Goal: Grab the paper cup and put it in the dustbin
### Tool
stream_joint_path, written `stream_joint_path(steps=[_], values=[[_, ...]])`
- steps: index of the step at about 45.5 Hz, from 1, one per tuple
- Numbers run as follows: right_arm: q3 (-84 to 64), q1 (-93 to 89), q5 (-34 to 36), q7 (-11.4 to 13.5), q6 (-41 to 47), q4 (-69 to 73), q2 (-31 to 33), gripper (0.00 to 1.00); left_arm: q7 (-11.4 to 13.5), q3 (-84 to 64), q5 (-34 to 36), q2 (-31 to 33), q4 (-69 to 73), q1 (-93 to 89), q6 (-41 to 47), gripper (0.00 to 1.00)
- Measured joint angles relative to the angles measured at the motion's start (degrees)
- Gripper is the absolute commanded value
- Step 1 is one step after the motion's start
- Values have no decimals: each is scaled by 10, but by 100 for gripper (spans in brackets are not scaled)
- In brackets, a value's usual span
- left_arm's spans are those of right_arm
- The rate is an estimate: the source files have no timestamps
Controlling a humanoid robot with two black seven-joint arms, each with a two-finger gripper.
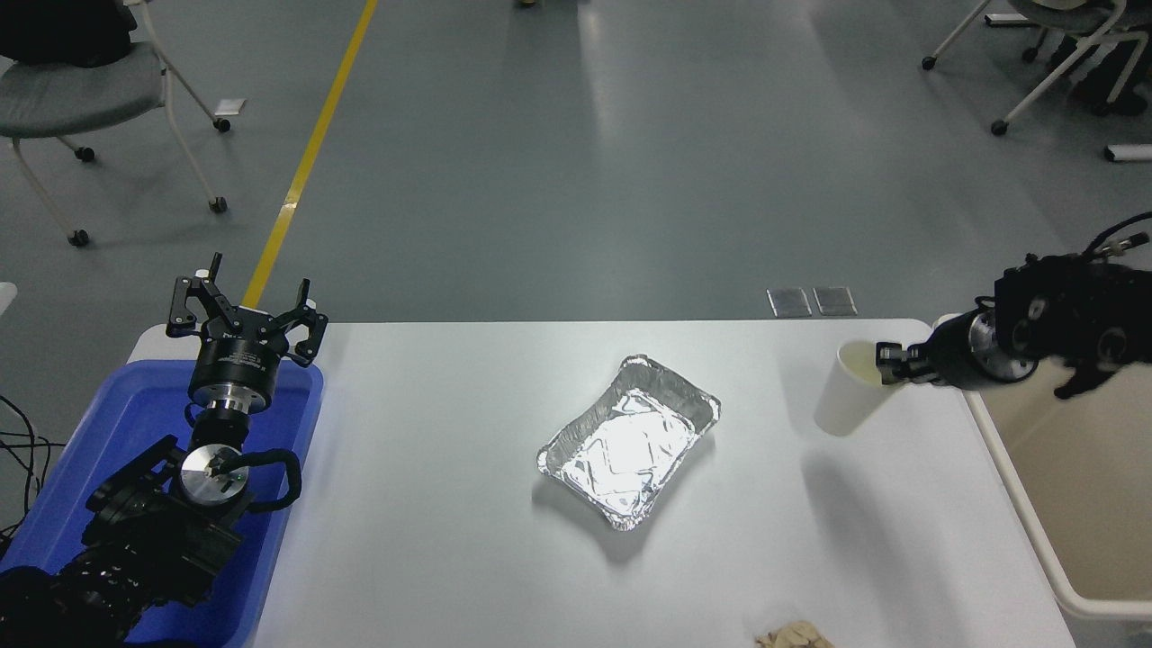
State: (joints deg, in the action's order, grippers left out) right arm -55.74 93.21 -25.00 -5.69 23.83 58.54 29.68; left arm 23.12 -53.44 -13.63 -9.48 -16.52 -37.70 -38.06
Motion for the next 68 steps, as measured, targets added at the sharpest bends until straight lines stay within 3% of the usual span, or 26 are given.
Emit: stream_joint_path(steps=[36, 59, 68], values=[[-28, 288, -31, 1, 184, 74, 81, 0, 0, 0, 0, 0, 0, 0, 0, 99], [-70, 335, -32, 4, 203, 73, 111, 0, 0, 0, 0, 0, 0, 0, 0, 99], [-100, 328, -35, 9, 199, 67, 153, 0, 0, 0, 0, 0, 0, 0, 0, 99]])
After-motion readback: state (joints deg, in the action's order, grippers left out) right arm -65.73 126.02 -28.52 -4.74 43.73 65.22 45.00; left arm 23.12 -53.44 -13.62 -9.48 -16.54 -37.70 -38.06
